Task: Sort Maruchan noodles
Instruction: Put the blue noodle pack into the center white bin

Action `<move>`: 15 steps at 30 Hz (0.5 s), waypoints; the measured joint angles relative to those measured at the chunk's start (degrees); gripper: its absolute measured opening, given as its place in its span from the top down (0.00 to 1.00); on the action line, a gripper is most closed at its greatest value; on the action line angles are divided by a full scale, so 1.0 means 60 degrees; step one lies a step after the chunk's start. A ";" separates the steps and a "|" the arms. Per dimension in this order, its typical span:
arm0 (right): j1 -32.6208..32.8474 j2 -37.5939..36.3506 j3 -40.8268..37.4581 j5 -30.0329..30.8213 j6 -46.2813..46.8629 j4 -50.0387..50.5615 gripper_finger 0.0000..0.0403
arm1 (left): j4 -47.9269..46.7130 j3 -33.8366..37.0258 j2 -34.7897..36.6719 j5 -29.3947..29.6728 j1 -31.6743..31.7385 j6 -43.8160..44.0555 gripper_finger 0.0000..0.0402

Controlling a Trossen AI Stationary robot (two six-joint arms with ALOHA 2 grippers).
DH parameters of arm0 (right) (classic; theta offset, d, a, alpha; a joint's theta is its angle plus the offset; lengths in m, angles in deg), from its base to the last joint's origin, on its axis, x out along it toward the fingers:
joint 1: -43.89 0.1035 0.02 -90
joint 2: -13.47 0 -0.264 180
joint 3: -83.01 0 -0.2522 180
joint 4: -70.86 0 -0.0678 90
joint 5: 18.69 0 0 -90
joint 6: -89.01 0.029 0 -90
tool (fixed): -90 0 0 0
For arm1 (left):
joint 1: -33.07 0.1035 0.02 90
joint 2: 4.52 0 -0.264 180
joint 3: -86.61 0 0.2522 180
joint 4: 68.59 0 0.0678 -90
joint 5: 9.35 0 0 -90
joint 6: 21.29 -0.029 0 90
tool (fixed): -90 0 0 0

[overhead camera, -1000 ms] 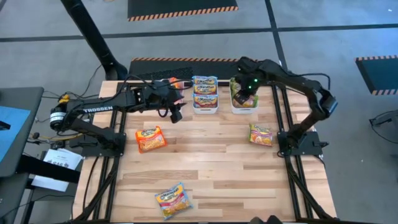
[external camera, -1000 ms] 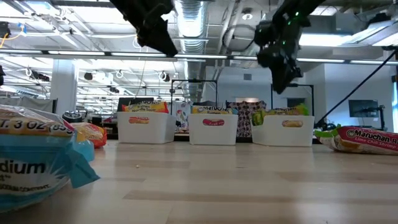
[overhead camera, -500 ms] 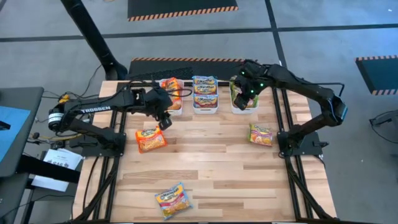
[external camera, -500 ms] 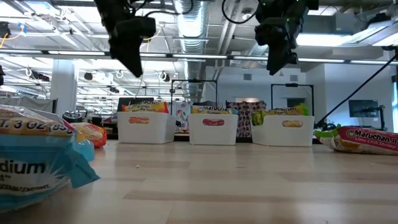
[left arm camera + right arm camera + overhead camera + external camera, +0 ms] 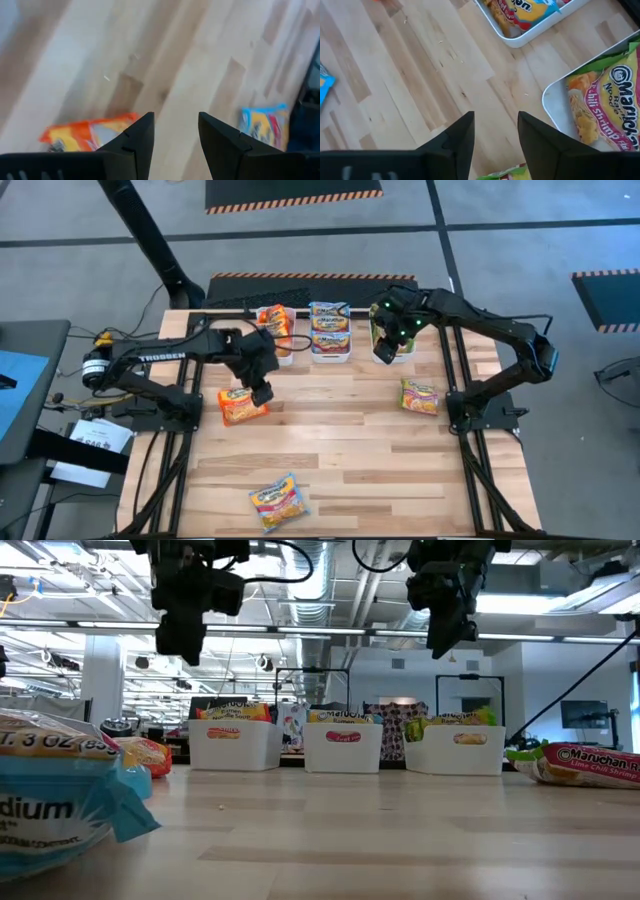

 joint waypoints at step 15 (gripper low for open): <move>0.1107 0.0000 0.0000 -0.0011 0.1787 0.0001 0.55 | 0.0268 0.0007 0.0000 -0.0863 -0.1185 0.0125 0.66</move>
